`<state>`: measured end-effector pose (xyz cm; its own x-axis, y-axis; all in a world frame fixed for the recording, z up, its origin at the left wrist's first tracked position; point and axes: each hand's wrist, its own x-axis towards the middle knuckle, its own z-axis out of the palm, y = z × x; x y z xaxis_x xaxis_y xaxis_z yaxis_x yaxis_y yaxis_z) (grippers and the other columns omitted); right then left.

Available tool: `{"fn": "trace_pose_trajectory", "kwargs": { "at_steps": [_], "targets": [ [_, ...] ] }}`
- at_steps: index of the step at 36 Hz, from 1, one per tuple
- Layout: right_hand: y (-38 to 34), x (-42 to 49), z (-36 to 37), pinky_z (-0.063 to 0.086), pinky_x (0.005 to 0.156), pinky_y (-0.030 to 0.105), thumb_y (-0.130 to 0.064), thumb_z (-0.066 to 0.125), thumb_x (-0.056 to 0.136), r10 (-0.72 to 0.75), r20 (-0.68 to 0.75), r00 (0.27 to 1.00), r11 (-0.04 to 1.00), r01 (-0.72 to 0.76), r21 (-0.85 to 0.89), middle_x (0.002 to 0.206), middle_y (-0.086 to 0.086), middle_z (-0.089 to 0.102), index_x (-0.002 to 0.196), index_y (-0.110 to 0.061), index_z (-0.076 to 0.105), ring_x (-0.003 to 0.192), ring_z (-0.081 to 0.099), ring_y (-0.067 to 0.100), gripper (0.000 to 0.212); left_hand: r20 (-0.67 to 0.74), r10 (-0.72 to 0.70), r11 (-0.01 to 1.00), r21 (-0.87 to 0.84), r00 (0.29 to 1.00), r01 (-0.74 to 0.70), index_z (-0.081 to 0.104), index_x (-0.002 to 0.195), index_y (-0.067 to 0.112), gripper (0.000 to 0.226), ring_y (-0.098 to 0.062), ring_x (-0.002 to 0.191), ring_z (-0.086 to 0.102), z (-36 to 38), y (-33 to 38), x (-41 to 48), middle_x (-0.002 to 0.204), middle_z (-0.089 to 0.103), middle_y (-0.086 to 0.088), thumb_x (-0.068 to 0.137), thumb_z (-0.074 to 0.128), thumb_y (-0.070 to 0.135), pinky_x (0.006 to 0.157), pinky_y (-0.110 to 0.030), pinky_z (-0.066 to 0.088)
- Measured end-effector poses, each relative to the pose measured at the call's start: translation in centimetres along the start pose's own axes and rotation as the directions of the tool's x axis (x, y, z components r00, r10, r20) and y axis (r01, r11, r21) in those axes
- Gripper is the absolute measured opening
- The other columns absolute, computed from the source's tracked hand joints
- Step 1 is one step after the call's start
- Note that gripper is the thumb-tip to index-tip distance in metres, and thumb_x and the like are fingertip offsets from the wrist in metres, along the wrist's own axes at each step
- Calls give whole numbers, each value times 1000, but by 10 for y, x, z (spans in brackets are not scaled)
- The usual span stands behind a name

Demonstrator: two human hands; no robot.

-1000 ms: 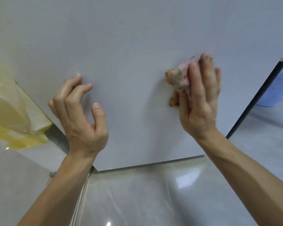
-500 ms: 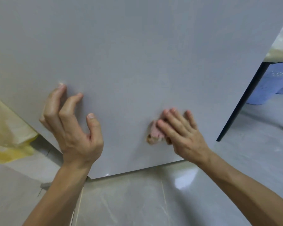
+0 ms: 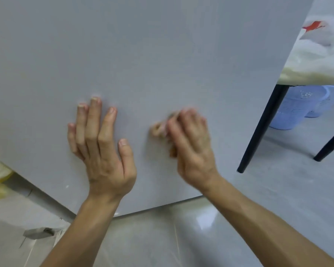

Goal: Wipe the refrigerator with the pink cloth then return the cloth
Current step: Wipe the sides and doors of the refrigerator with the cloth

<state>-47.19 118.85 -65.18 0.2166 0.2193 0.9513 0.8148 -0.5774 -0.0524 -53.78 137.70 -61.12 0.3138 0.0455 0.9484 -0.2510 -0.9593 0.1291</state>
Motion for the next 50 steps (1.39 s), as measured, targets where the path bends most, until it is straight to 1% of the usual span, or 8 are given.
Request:
{"fn": "trace_pose_trajectory", "kwargs": {
  "at_steps": [4, 8, 16, 23, 28, 34, 41, 50],
  "targets": [
    [3, -81, 9, 18, 131, 38, 2, 28, 105, -315, 453, 834, 931, 365, -24, 169, 0, 34, 157, -17, 49, 157, 32, 19, 59, 11, 27, 1000, -10, 1000, -27, 39, 152, 5, 63, -17, 162, 10, -2, -7, -1, 164, 31, -18, 91, 52, 2, 131, -44, 4],
    [11, -104, -6, 14, 131, 38, 0, 20, 108, -260, 612, 746, 928, 369, -56, 168, -2, 36, 157, -22, 47, 157, 32, 17, 61, 33, 41, 999, -19, 999, -40, 39, 152, 5, 62, -17, 162, 11, -6, -11, -3, 164, 31, -17, 91, 53, 1, 131, -45, 6],
    [15, -7, -20, 8, 132, 48, 16, 48, 97, -42, 91, 995, 975, 60, -214, 175, 4, 13, 162, -14, 35, 162, 13, 22, 73, 33, 14, 1000, 24, 999, -15, 38, 153, 5, 62, -19, 162, 11, -16, -22, -9, 165, 33, -20, 93, 53, 2, 130, -49, 8],
    [-38, 74, -3, 5, 129, 54, 28, 39, 93, 318, -219, 922, 948, -311, 67, 158, 44, 30, 151, 15, 37, 155, 14, 38, 60, 43, -49, 995, 92, 998, 45, 29, 159, 3, 68, -19, 163, 4, -32, -46, -10, 168, 20, -22, 95, 53, 8, 130, -51, 6],
    [-79, 21, 54, 13, 132, 45, 12, 41, 95, -46, -18, 999, 996, 44, -78, 168, 11, 32, 163, -11, 34, 162, 17, 24, 72, 98, -118, 980, 169, 988, 100, 20, 163, 8, 71, -23, 163, -1, -44, -66, -21, 171, 11, -17, 102, 54, 23, 131, -55, 7],
    [-85, -33, 69, 11, 133, 39, 13, 32, 90, -318, 411, 854, 926, 372, -56, 175, 2, 19, 164, -12, 34, 160, 23, 19, 77, 191, -89, 966, 257, 978, 38, 14, 166, 19, 79, -25, 164, 2, -66, -98, -34, 174, 5, -8, 105, 56, 46, 131, -53, 11],
    [-94, 51, 54, 14, 132, 45, 17, 59, 91, -118, 29, 993, 986, 121, -111, 172, 10, 27, 158, -10, 42, 161, 21, 23, 74, 121, -121, 971, 222, 985, 92, 28, 161, 12, 71, -38, 160, 22, -83, -98, -16, 169, 25, -20, 102, 63, 32, 127, -59, 24],
    [-150, 184, 60, 19, 129, 53, 18, 40, 104, 171, -263, 950, 979, -135, 150, 158, 36, 39, 150, 4, 51, 151, 33, 52, 49, 17, -218, 969, 124, 976, 214, 32, 159, 1, 67, -37, 158, 26, -109, -118, 13, 167, 28, -13, 94, 45, 3, 127, -61, 25]
  ]
}}
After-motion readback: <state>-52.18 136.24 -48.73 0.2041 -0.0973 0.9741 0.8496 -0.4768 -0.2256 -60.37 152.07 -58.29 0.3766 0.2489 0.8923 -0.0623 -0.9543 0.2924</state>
